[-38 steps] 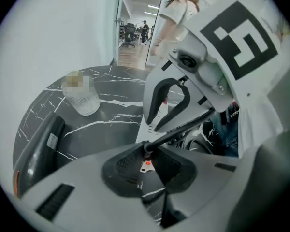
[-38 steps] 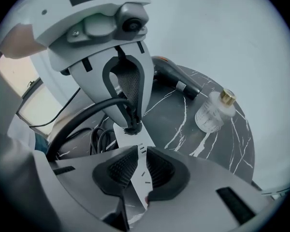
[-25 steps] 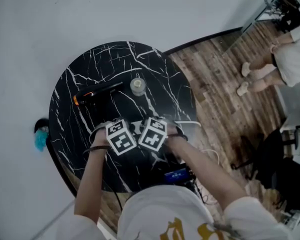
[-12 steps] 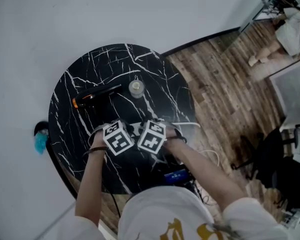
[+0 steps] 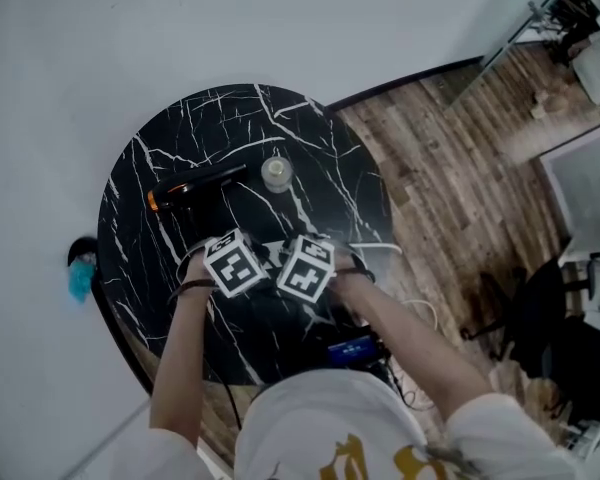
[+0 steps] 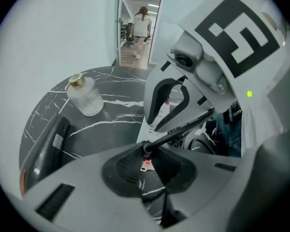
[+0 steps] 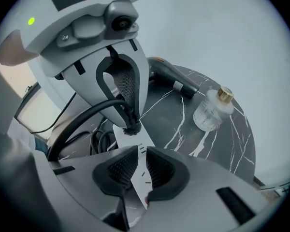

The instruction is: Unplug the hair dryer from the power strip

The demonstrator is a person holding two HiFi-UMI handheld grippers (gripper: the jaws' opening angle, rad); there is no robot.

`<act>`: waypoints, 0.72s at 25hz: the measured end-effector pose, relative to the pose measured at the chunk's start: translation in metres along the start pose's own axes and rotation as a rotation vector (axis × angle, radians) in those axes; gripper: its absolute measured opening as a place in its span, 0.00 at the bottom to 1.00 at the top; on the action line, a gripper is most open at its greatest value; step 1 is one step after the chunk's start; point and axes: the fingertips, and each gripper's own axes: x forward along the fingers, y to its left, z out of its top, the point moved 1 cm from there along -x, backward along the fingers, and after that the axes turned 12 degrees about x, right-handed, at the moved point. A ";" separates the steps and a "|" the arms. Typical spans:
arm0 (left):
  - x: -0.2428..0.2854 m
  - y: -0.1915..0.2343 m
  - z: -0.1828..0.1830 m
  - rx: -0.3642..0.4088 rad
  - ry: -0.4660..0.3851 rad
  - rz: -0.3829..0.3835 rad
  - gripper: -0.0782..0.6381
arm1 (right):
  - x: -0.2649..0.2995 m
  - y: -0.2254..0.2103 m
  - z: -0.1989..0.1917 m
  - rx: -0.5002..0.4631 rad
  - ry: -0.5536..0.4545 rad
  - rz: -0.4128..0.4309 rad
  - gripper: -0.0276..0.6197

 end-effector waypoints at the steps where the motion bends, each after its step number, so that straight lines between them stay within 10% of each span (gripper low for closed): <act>1: -0.001 -0.001 0.001 0.015 0.012 0.015 0.18 | 0.000 0.000 -0.001 0.003 0.008 0.001 0.13; 14: 0.000 -0.005 -0.003 0.033 0.044 0.101 0.18 | -0.001 0.001 0.001 0.011 0.035 0.018 0.13; 18: -0.009 0.008 0.002 -0.053 -0.045 0.022 0.18 | 0.000 0.001 0.001 0.009 0.024 0.010 0.13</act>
